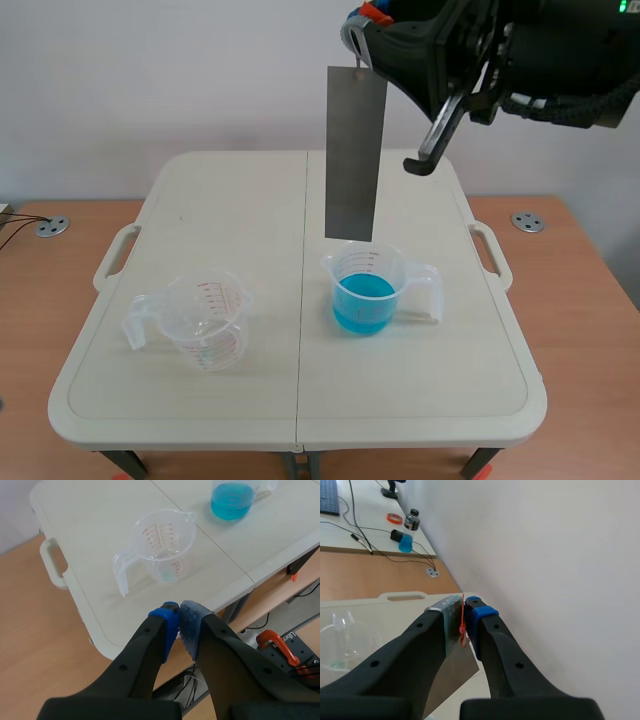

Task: Hold the metal plate by the orange handle, dip it into the blue solution, take it out and point at it, then put the plate back in the beaker on the left.
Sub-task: 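Point at the plate with the left hand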

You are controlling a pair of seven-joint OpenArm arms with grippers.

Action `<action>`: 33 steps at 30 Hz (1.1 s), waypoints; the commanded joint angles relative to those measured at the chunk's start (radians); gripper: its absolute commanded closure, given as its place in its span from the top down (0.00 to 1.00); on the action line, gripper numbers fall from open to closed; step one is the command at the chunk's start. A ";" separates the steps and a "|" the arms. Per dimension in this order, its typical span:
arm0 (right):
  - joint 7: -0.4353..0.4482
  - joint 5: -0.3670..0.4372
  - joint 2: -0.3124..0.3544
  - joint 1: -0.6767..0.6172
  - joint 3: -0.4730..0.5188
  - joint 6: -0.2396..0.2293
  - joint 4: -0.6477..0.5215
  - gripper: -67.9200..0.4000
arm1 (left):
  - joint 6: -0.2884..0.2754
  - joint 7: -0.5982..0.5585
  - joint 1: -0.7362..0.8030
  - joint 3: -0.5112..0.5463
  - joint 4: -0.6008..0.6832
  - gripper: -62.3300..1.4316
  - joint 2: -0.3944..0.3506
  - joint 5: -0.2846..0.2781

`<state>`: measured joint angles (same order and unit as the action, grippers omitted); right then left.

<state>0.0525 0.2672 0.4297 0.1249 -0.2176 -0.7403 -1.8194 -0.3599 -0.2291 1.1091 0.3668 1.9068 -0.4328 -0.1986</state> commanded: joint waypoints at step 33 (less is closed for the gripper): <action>0.021 -0.013 0.016 -0.003 0.061 -0.005 -0.020 0.02 | -0.029 0.257 -0.856 -0.500 -0.166 0.10 -0.100 0.055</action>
<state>0.0544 0.2440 0.4385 0.1154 -0.1589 -0.7399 -1.8194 -0.3920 0.0418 0.2584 -0.1364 1.7344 -0.5323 -0.1364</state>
